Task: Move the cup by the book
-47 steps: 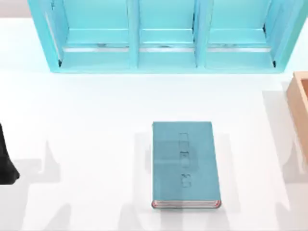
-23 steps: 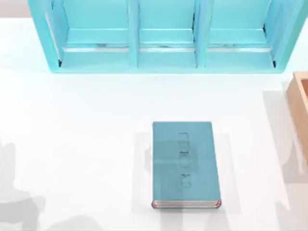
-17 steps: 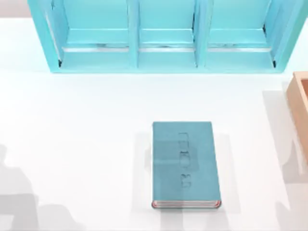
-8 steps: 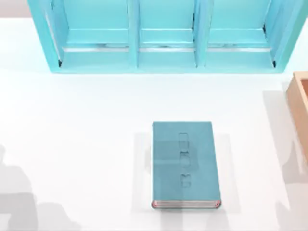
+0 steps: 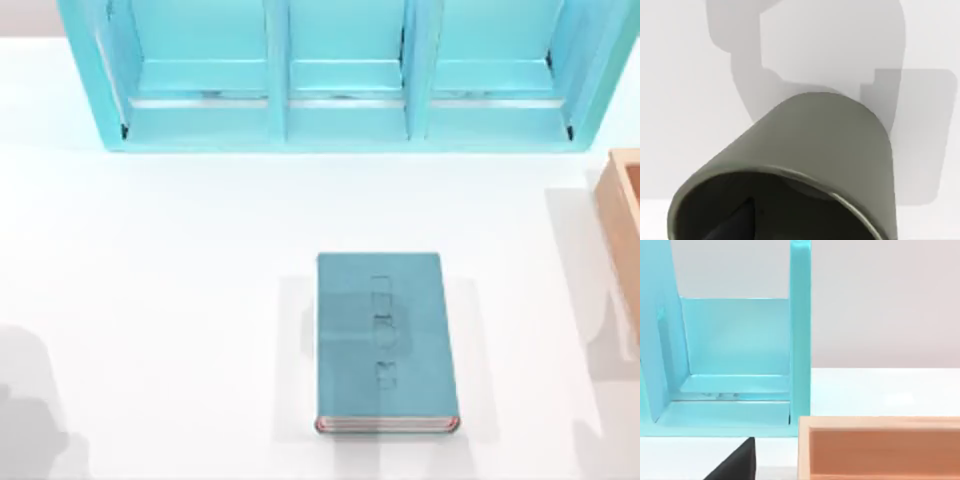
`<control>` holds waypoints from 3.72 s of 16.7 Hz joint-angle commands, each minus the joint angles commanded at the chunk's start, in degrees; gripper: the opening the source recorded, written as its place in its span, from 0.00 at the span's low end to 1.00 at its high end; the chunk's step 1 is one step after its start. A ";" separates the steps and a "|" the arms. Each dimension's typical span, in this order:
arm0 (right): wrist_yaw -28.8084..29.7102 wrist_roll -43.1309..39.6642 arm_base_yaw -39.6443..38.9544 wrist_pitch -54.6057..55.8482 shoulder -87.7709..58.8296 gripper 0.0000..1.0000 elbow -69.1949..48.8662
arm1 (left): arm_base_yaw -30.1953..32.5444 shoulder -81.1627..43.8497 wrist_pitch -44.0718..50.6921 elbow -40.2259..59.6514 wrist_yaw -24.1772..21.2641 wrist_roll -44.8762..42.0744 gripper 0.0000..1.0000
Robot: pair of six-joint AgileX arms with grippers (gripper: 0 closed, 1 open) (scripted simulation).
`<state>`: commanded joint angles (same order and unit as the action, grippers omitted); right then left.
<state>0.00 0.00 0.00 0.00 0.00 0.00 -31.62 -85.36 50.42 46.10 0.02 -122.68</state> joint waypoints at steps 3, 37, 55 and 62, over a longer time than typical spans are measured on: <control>0.00 0.00 0.00 0.00 0.00 1.00 0.00 | -0.16 -1.27 -4.01 -3.05 0.00 -0.18 1.00; 0.00 0.00 0.00 0.00 0.00 1.00 0.00 | -0.19 3.07 7.35 3.90 0.00 0.03 0.00; 0.00 0.00 0.00 0.00 0.00 1.00 0.00 | 18.43 -12.50 17.29 28.39 -0.44 40.55 0.00; 0.00 0.00 0.00 0.00 0.00 1.00 0.00 | 38.42 -28.38 26.38 49.29 -1.98 91.31 0.00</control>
<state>0.00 0.00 0.00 0.00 0.00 0.00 6.79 -113.74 76.80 95.39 -1.96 -31.37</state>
